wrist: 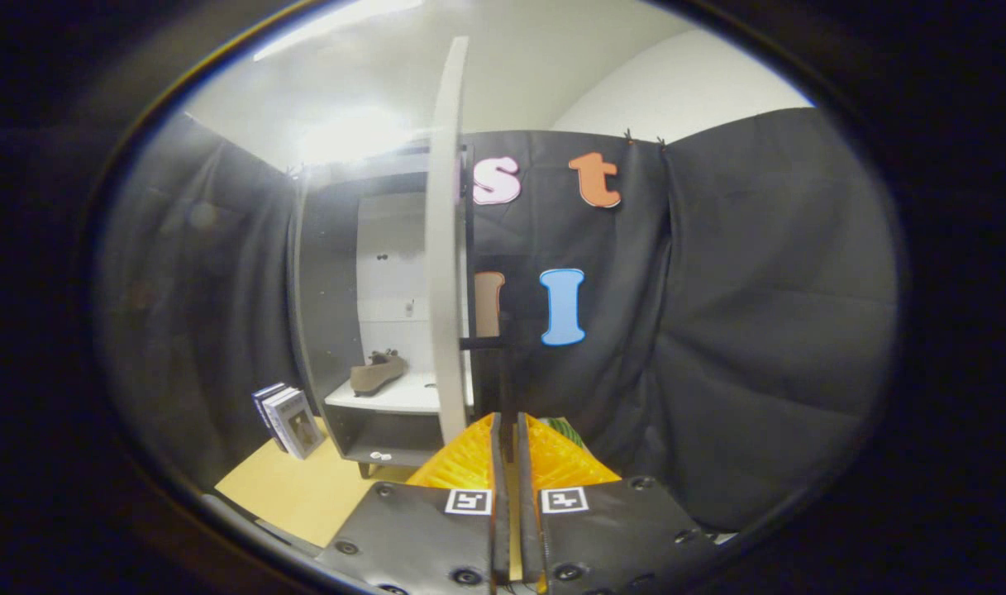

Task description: Open the shoe cabinet door, grab the shoes and put them into the shoe cabinet, then close the shoe cabinet door.

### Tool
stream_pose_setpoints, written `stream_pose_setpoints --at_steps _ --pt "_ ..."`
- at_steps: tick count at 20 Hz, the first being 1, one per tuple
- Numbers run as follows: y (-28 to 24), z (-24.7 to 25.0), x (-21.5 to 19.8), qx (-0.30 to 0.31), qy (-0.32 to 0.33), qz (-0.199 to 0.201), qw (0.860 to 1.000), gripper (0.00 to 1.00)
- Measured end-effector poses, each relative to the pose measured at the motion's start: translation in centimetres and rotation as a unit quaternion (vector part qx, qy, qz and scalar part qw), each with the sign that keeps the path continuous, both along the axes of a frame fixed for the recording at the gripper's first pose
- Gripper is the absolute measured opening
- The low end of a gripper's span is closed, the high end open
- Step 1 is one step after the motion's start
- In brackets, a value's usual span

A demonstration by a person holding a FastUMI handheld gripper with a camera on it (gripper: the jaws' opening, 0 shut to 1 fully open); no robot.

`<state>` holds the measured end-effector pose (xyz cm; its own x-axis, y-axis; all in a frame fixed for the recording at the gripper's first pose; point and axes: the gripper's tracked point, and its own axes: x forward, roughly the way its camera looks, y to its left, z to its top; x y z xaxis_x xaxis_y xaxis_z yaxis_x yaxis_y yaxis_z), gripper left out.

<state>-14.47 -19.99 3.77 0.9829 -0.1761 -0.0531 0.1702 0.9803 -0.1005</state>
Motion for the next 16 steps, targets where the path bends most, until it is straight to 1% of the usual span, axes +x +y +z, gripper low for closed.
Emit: stream_pose_setpoints --at_steps 4,7,11,16 --pt "2.9 -0.1 -1.3 -0.007 -0.013 -0.005 1.000 0.07" --pt "6.4 -1.6 -0.8 -0.007 -0.008 -0.007 1.000 0.08" --pt "11.8 -5.9 1.0 0.000 0.013 -0.017 1.000 0.08" --pt "17.4 -12.6 3.1 0.023 0.059 -0.038 0.997 0.08"
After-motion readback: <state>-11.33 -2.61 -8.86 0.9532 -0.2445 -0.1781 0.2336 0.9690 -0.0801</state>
